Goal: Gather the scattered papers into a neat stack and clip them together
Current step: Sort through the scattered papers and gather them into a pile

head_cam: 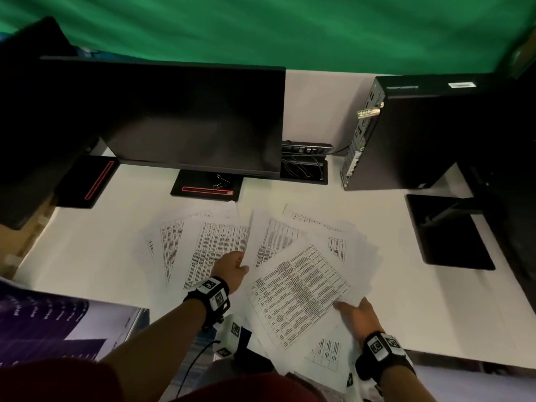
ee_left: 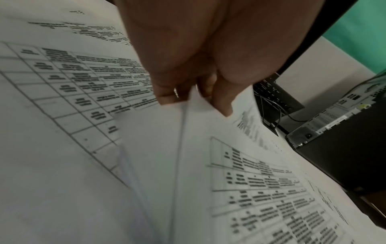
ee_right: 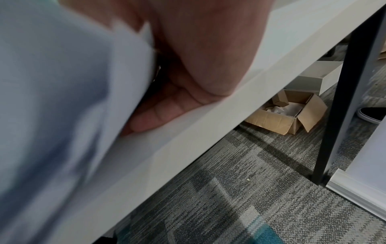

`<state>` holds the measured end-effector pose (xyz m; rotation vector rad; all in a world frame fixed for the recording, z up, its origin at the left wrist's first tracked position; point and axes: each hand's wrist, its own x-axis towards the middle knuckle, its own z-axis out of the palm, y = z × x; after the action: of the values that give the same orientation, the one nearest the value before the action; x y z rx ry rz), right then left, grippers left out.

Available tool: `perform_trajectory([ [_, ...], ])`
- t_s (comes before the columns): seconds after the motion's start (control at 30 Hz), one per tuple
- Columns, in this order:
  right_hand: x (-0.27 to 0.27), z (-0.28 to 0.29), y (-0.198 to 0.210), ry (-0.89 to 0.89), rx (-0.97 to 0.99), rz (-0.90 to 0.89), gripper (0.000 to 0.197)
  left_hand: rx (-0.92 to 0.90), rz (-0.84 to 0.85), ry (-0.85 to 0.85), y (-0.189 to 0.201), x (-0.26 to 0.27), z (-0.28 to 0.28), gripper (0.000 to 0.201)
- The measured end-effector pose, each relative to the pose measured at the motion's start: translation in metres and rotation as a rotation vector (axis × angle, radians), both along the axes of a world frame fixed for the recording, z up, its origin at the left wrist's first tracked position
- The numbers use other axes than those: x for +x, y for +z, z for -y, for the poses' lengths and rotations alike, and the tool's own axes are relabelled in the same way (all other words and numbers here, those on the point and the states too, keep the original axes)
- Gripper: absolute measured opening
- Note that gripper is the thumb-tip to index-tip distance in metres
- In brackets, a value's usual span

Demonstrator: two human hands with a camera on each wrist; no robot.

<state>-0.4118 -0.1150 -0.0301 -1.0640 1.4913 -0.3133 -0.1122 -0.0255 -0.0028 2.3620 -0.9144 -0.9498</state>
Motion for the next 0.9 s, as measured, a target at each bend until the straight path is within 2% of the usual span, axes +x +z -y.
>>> perform_trajectory([
  [0.03, 0.0, 0.0, 0.0, 0.023, -0.014, -0.028, 0.056, -0.006, 0.03, 0.0, -0.001, 0.0, 0.002, 0.016],
  [0.07, 0.0, 0.0, 0.0, 0.041, -0.019, -0.061, 0.06, -0.018, 0.033, -0.004, -0.003, 0.001, 0.003, 0.021],
  [0.13, 0.001, 0.001, 0.0, 0.049, 0.001, -0.104, 0.09, -0.015, 0.018, -0.067, -0.009, 0.0, 0.005, 0.036],
  [0.2, 0.0, 0.003, -0.002, 0.017, 0.025, -0.096, 0.107, 0.011, 0.007, -0.188, -0.012, -0.007, 0.009, 0.036],
  [0.23, 0.0, 0.004, -0.005, -0.006, 0.03, -0.09, 0.105, 0.021, -0.009, -0.24, -0.014, -0.011, 0.01, 0.033],
  [0.3, 0.0, 0.006, -0.009, -0.006, 0.027, -0.055, 0.082, 0.038, -0.031, -0.334, -0.018, -0.018, 0.009, 0.029],
  [0.37, 0.0, 0.006, -0.004, 0.026, 0.001, -0.041, 0.061, 0.02, 0.003, -0.353, -0.024, -0.016, 0.009, 0.035],
  [0.4, 0.0, 0.005, -0.002, 0.023, -0.002, -0.026, 0.059, -0.001, 0.039, -0.299, -0.026, -0.012, 0.007, 0.039],
  [0.47, 0.002, 0.004, 0.001, -0.012, -0.002, 0.012, 0.06, -0.006, 0.135, -0.088, -0.025, 0.003, -0.001, 0.042],
  [0.53, 0.004, 0.002, 0.002, -0.023, -0.009, 0.021, 0.061, 0.091, 0.23, 0.138, -0.022, 0.03, -0.013, 0.051],
  [0.63, 0.003, 0.003, 0.001, -0.019, 0.001, -0.008, 0.063, 0.318, 0.228, 0.419, -0.016, 0.077, -0.038, 0.085],
  [0.7, 0.004, 0.004, 0.001, 0.004, 0.001, -0.064, 0.069, 0.462, 0.217, 0.45, -0.016, 0.098, -0.051, 0.101],
  [0.77, 0.005, 0.005, 0.003, 0.018, 0.005, -0.09, 0.08, 0.549, 0.251, 0.371, -0.018, 0.103, -0.054, 0.105],
  [0.83, 0.006, 0.005, 0.005, 0.027, -0.001, -0.104, 0.08, 0.541, 0.25, 0.348, -0.025, 0.102, -0.051, 0.103],
  [0.9, 0.006, 0.006, 0.005, 0.045, -0.007, -0.125, 0.079, 0.48, 0.155, 0.408, -0.027, 0.097, -0.047, 0.104],
])
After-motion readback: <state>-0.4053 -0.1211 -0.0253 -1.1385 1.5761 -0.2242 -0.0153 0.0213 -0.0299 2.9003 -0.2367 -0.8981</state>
